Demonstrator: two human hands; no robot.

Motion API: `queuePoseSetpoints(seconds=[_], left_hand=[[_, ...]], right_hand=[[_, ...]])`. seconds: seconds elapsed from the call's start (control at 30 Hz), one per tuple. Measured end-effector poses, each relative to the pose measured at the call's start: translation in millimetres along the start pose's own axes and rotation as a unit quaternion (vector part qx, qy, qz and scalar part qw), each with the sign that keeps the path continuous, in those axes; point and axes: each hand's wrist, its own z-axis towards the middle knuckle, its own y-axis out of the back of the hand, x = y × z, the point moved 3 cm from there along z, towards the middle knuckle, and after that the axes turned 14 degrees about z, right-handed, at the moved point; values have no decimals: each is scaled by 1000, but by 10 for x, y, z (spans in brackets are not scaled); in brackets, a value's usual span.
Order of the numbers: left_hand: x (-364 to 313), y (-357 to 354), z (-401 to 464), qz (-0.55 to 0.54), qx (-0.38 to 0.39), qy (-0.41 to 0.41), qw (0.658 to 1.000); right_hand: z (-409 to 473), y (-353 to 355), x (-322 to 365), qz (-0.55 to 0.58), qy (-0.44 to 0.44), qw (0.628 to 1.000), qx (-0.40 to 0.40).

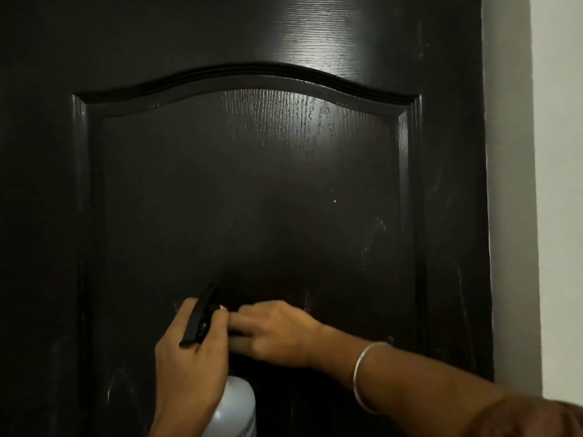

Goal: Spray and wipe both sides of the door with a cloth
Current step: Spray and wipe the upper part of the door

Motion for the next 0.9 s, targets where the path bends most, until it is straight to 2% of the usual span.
queuePoseSetpoints(seconds=[0.03,0.07,0.1,0.13,0.2,0.23,0.27,0.33,0.4,0.47,0.5,0.57,0.6,0.63,0.67,0.77,0.83,0.9], left_hand=[[-5,12,-14,-3,0,1,1000],[-12,16,-26,-6,-1,5,1000],[-17,12,-32,-7,-2,8,1000],[-15,0,-41,-8,0,12,1000],[14,-48,-63,-12,11,21,1000],[28,-77,-83,-11,16,23,1000],[36,-117,-110,-8,21,25,999],[31,-199,-166,-4,33,31,999],[-5,-312,-240,-2,47,37,998],[-85,-448,-335,-4,64,35,997],[-129,-511,-376,-2,78,30,997],[-229,-658,-447,-3,102,20,995],[-269,-725,-465,-7,106,18,994],[-307,-796,-482,-12,106,19,994],[-327,-851,-493,-13,104,25,994],[-371,-1067,-525,-23,99,60,993],[-407,-1194,-567,-16,105,74,992],[-473,-1281,-617,-10,116,82,990]], right_hand=[[-34,26,-27,-14,30,999,33],[-34,196,-152,-48,37,998,29],[-8,465,-345,-99,23,995,-18],[8,815,-567,-163,-8,982,-99],[-121,1576,-992,-286,-122,913,-263],[-259,1840,-1126,-319,-175,878,-312],[-412,1965,-1188,-334,-207,857,-333],[-699,1814,-1076,-313,-217,862,-334],[-1069,1283,-725,-245,-192,906,-286],[-1490,632,-266,-177,-131,965,-141],[-1649,409,-85,-153,-97,982,-60],[-1851,361,-61,-143,-26,988,55],[-1847,524,-213,-160,0,984,81],[-1787,786,-402,-186,7,980,72],[-1708,1084,-642,-227,-10,974,26],[-1561,2081,-1247,-338,-168,912,-160],[-1544,2161,-1307,-317,-232,896,-208],[-1642,1822,-1100,-261,-252,900,-241]])
